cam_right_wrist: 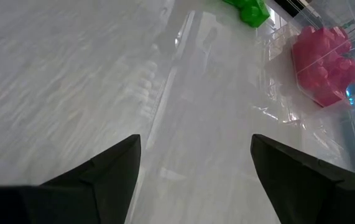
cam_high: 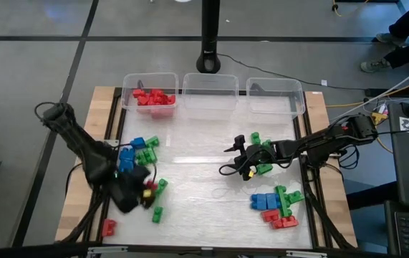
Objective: Sort blocks
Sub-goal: Put the red game piece into the left transparent bin
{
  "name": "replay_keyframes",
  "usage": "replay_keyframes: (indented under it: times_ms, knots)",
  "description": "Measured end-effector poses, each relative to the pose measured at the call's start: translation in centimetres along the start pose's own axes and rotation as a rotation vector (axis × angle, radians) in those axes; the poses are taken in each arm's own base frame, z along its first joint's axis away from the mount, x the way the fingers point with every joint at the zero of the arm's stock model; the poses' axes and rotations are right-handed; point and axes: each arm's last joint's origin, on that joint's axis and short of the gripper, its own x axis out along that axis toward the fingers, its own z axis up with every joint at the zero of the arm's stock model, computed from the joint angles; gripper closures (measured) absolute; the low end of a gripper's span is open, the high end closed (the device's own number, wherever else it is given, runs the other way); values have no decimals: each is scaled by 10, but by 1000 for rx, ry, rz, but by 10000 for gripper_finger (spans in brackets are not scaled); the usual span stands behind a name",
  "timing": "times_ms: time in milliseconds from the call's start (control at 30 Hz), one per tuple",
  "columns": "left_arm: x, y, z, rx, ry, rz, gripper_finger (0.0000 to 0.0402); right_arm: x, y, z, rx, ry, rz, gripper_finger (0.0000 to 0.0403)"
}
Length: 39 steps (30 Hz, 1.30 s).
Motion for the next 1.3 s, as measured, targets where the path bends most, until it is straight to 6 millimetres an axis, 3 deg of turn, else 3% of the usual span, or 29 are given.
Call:
replay_keyframes:
  times_ms: [167, 300, 533, 633, 933, 1133, 1300]
  knots:
    - [-14, 20, 64, 125, -288, 57, 269, 0, 0, 0, 6, -1, 0, 97]
    - [-23, 45, 113, 192, -471, 212, 269, 0, 0, 0, 9, -1, 0, 97]
    - [-31, 105, 185, 217, -528, 584, 268, 0, 0, 0, 11, 8, -16, 97]
    - [-29, 131, 209, 199, -504, 658, 268, 0, -1, 0, 11, 20, -40, 97]
    - [-18, 191, 247, 90, -497, 708, 247, 0, -2, -1, -34, 44, -82, 97]
    - [-13, 206, 254, 77, -448, 694, 195, 0, -4, -2, -61, 70, -124, 97]
    - [-13, 206, 255, 78, -443, 668, 167, 0, -4, -2, -77, 71, -124, 97]
